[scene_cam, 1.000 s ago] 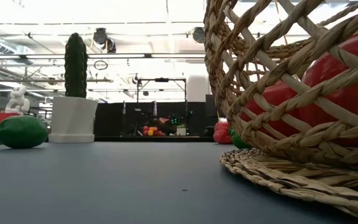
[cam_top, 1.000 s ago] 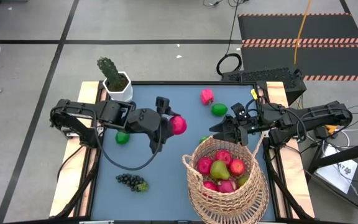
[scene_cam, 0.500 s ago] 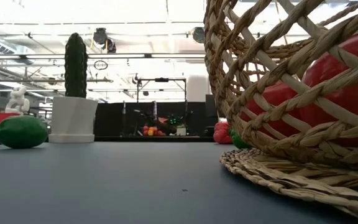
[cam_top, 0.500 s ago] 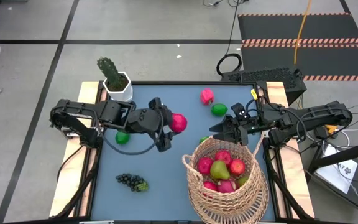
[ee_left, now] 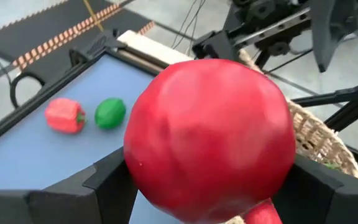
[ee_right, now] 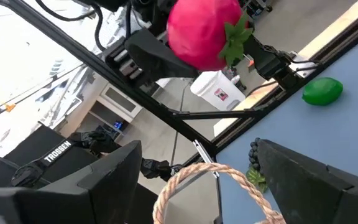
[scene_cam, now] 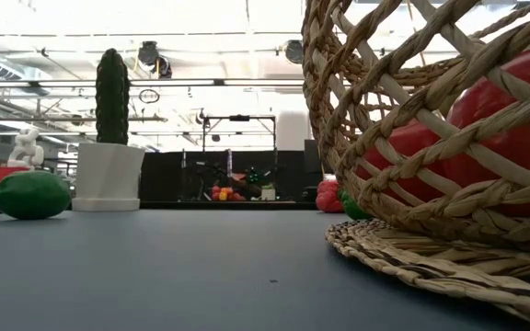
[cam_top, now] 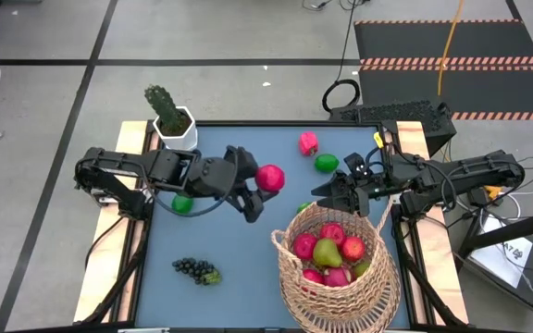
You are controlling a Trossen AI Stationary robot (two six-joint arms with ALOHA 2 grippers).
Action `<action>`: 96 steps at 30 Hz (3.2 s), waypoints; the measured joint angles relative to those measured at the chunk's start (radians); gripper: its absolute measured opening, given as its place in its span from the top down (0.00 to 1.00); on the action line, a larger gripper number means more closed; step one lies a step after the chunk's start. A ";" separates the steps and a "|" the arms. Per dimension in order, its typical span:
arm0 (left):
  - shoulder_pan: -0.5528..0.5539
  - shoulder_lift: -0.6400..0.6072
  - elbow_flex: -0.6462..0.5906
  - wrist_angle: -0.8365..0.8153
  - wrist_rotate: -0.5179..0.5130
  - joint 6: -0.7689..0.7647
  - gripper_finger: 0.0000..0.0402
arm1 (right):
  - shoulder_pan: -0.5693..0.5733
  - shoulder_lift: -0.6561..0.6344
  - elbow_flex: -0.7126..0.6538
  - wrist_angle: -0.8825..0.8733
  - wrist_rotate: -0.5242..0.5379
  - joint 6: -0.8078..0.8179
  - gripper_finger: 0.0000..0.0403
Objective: Build produce basket
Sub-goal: Put the red tomato into the brown basket
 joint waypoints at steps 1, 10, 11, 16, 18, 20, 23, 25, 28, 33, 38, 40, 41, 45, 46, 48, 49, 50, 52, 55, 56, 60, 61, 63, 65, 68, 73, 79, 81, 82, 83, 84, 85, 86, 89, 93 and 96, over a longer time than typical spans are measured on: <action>0.000 0.000 0.000 0.013 0.000 0.013 0.26 | 0.000 0.000 0.000 0.007 0.000 -0.001 0.22; 0.000 0.000 0.000 0.152 0.000 0.204 0.26 | 0.013 0.004 0.000 0.141 0.003 0.113 0.22; 0.000 0.000 0.000 0.167 0.000 0.246 0.26 | 0.013 0.004 0.000 0.151 0.003 0.158 0.22; 0.000 0.000 0.000 0.247 0.000 0.425 0.26 | 0.013 0.014 0.000 0.195 0.007 0.326 0.18; 0.000 0.000 0.000 0.270 0.001 0.459 0.26 | 0.013 0.026 0.000 0.211 0.007 0.356 0.14; 0.000 0.000 0.000 0.278 0.001 0.476 0.26 | 0.013 0.040 0.000 0.245 0.006 0.364 0.10; 0.000 0.000 0.000 0.276 0.002 0.491 0.26 | 0.013 0.062 0.000 0.304 0.007 0.374 0.04; 0.000 0.000 0.000 0.276 0.005 0.498 0.26 | 0.013 0.080 0.000 0.335 0.008 0.376 0.02; 0.000 0.009 0.000 0.277 0.005 0.498 0.26 | 0.013 0.104 0.000 0.360 0.008 0.376 0.02; -0.002 0.022 0.001 0.283 0.027 0.486 0.26 | 0.013 0.140 0.000 0.410 0.008 0.376 0.02; -0.008 0.034 -0.001 0.276 0.035 0.485 0.26 | 0.013 0.149 0.000 0.460 0.008 0.376 0.02; -0.009 0.038 0.001 0.287 0.034 0.482 0.26 | 0.012 0.150 0.000 0.457 0.008 0.375 0.02; -0.009 0.040 0.001 0.284 0.035 0.482 0.26 | 0.012 0.151 0.000 0.457 0.008 0.375 0.02; -0.009 0.050 0.000 0.284 0.057 0.480 0.26 | 0.012 0.150 0.000 0.457 0.032 0.366 0.02; -0.009 0.054 0.000 0.286 0.059 0.481 0.26 | 0.011 0.150 0.000 0.457 0.038 0.365 0.02; -0.009 0.057 0.000 0.282 0.061 0.490 0.26 | 0.010 0.150 0.000 0.455 0.057 0.365 0.02; -0.009 0.058 0.000 0.281 0.061 0.495 0.26 | 0.010 0.150 0.000 0.449 0.058 0.365 0.02; -0.009 0.058 0.000 0.280 0.062 0.497 0.26 | 0.010 0.150 0.000 0.447 0.061 0.365 0.02; -0.009 0.057 0.000 0.284 0.061 0.497 0.26 | 0.008 0.150 0.000 0.439 0.061 0.365 0.02; -0.009 0.057 0.000 0.283 0.061 0.498 0.26 | 0.008 0.150 0.000 0.425 0.061 0.365 0.02; -0.009 0.057 0.000 0.282 0.061 0.500 0.26 | 0.008 0.150 0.000 0.419 0.061 0.365 0.02; -0.009 0.057 0.000 0.283 0.061 0.506 0.26 | -0.003 0.150 0.000 0.402 0.065 0.367 0.02; -0.009 0.057 0.000 0.283 0.061 0.506 0.26 | -0.004 0.151 0.000 0.404 0.070 0.366 0.02; -0.009 0.057 0.000 0.283 0.061 0.506 0.26 | -0.009 0.152 0.000 0.404 0.083 0.364 0.02; -0.009 0.057 0.000 0.283 0.061 0.506 0.26 | -0.009 0.152 0.000 0.404 0.083 0.359 0.02; -0.009 0.057 0.000 0.283 0.061 0.506 0.26 | -0.009 0.152 0.000 0.404 0.083 0.356 0.02; -0.008 0.057 0.000 0.283 0.061 0.507 0.26 | -0.009 0.160 0.000 0.408 0.084 0.351 0.02; -0.001 0.057 0.000 0.280 0.060 0.513 0.26 | -0.009 0.191 0.000 0.449 0.112 0.357 0.02; -0.001 0.057 0.000 0.281 0.060 0.522 0.26 | -0.012 0.210 0.000 0.499 0.114 0.357 0.02; -0.001 0.057 0.000 0.282 0.060 0.525 0.26 | -0.015 0.221 0.000 0.528 0.114 0.357 0.02; -0.001 0.057 0.000 0.282 0.060 0.526 0.26 | -0.016 0.229 0.000 0.555 0.114 0.357 0.02; -0.001 0.057 0.000 0.282 0.060 0.527 0.26 | -0.017 0.236 0.000 0.576 0.114 0.357 0.02; -0.001 0.057 0.000 0.282 0.060 0.528 0.26 | -0.017 0.244 0.000 0.596 0.114 0.357 0.02; -0.001 0.057 0.000 0.282 0.061 0.529 0.26 | -0.021 0.250 0.000 0.610 0.114 0.355 0.02; 0.004 0.057 0.000 0.282 0.061 0.529 0.26 | -0.022 0.265 0.000 0.614 0.113 0.352 0.02; 0.008 0.057 0.000 0.280 0.061 0.531 0.26 | -0.027 0.279 0.000 0.618 0.112 0.350 0.02; 0.013 0.057 0.000 0.279 0.060 0.531 0.26 | -0.028 0.290 0.000 0.643 0.110 0.349 0.02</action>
